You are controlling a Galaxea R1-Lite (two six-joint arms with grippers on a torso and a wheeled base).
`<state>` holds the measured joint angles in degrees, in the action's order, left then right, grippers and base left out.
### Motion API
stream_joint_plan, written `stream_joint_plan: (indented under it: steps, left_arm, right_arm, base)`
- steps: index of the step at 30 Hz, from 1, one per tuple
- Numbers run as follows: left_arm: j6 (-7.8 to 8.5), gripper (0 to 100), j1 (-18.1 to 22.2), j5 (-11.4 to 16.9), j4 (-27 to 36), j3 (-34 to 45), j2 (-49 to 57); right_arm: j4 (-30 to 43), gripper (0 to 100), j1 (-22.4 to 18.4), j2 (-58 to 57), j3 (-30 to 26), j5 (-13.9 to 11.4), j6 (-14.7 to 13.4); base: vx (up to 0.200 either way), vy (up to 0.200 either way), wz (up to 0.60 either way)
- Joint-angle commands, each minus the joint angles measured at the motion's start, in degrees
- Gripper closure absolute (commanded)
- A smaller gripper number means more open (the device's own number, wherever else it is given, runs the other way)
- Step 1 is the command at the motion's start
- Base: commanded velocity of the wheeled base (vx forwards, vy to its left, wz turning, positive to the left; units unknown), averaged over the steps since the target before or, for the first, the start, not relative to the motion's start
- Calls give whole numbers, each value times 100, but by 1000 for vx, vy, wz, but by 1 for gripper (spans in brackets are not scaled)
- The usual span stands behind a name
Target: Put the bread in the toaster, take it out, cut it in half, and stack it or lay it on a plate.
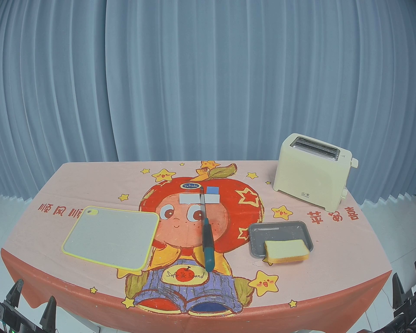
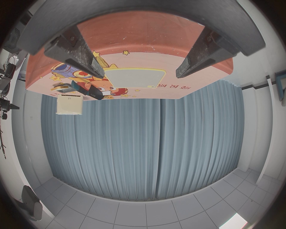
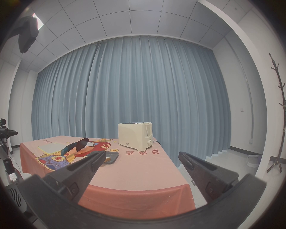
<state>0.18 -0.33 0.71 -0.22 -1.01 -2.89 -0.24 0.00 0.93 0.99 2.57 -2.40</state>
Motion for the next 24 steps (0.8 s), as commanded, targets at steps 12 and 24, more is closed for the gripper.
stream_joint_plan:
  steps: [12,24]
  left_arm:
    - [-1,0,-2,0,-4,101,-1]
    - [-1,0,-2,0,-4,101,-1]
  right_arm:
    - [-1206,0,-26,-14,-90,-64,-50]
    - [-626,0,-26,-14,95,-284,-270]
  base:
    - [0,0,0]
    - [0,0,0]
